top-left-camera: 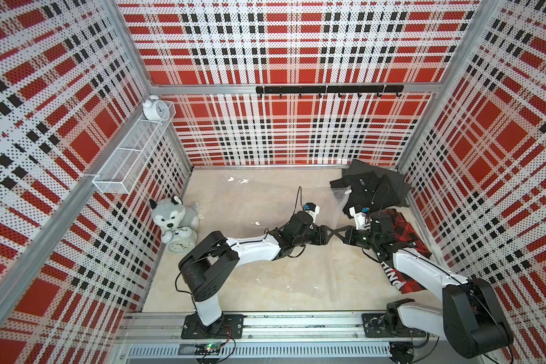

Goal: Place the folded shirt into the vacuum bag
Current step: Open the vacuum bag at the center of the board.

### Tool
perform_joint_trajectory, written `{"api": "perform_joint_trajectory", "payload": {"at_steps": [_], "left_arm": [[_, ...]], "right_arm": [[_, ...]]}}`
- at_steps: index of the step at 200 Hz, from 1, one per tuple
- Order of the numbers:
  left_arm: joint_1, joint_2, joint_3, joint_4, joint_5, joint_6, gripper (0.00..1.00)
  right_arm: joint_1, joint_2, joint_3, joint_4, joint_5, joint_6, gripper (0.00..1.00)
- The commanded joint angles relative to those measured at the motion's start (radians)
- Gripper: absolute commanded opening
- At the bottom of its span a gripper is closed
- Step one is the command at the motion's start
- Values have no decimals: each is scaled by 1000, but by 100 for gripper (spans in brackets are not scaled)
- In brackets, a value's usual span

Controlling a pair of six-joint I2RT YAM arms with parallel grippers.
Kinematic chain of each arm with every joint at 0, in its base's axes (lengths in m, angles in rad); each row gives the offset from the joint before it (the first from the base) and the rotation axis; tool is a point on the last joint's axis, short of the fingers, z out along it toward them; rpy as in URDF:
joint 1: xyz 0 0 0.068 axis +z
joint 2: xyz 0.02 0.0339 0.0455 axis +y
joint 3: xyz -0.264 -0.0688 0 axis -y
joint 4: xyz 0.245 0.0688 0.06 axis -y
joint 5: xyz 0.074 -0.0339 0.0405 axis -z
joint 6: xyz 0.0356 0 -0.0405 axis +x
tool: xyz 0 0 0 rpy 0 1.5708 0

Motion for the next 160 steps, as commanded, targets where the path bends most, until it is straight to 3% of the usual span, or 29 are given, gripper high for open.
{"api": "perform_joint_trajectory", "payload": {"at_steps": [1,21,90,160], "left_arm": [[-6,14,57,1,-2,21,69],[-11,49,113,-62,-31,48,69],[-21,132,241,-242,-187,97,53],[6,75,176,-269,-242,104,54]], "right_arm": [[12,-26,12,-23,5,-23,0],[16,-33,15,-27,1,-26,0],[20,-59,37,-80,9,-39,0],[20,-69,40,-100,36,-70,0]]}}
